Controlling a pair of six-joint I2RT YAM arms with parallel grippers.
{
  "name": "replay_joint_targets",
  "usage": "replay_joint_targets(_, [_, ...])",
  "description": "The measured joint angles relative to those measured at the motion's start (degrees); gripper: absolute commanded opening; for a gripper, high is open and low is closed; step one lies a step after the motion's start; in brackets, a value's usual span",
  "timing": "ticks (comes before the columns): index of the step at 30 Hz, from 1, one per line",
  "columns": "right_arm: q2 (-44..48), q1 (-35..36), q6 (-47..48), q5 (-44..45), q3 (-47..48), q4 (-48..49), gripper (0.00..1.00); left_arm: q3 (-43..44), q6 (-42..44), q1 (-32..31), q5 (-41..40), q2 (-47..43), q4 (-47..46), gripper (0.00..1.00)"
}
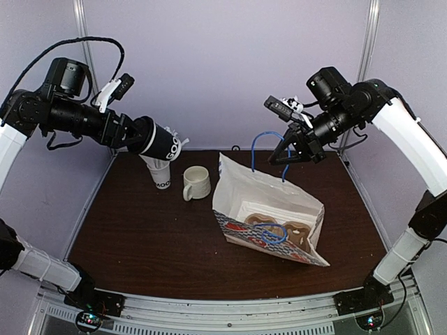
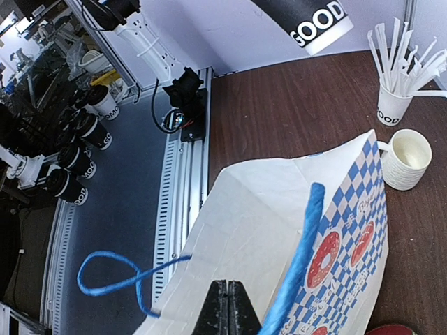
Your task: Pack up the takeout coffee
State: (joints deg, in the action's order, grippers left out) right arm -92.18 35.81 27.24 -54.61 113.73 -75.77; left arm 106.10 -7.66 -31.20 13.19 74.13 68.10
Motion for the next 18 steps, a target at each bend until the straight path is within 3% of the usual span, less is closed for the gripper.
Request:
replay_joint_targets(11, [4.3,0.5,2.4,-3.5,-4.5,-1.0,0.0,4.2,-0.3,-9.4,5.8,1.0,-2.1,0.69])
replay_joint_targets(18, [3.3,0.8,2.1,-1.0,-3.3,-0.7,0.0,6.1,0.7,-15.6,7.0,2.2,-3.7,0.69])
